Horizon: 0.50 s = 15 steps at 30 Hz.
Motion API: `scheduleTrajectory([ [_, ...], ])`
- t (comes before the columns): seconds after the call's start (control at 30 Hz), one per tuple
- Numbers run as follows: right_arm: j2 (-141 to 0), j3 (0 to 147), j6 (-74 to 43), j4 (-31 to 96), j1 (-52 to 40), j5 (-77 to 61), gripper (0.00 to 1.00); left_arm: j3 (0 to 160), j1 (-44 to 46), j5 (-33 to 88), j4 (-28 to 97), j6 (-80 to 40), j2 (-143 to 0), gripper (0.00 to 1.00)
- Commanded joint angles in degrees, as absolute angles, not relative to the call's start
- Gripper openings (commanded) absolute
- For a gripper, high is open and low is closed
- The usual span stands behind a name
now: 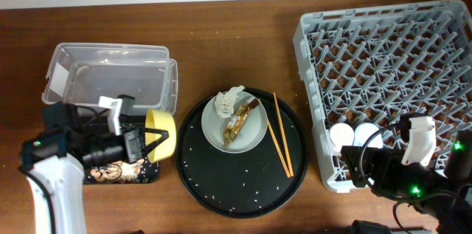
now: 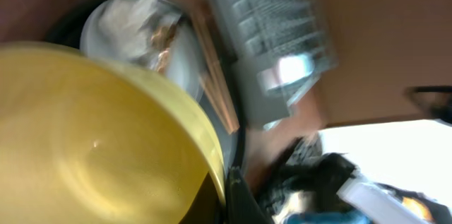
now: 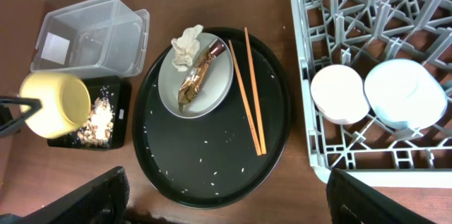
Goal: Sort waste into correct bins and load items into the dishwasher rack
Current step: 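Return the empty yellow bowl to the round tray with the left gripper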
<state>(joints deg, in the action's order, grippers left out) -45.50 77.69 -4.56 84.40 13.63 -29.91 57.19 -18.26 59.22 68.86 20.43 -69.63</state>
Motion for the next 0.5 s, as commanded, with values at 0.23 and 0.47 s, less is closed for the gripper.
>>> scheduleTrajectory([
  [0.23,-45.5,77.8,-4.9,84.2,13.8,-30.2,0.90,52.4,37.2,4.4,55.0,-26.5,-66.5,0.00],
  [0.47,-45.5,77.8,-4.9,84.2,13.8,-30.2,0.91,51.0,51.4,-2.1,42.9,-30.4,-87.3,0.00],
])
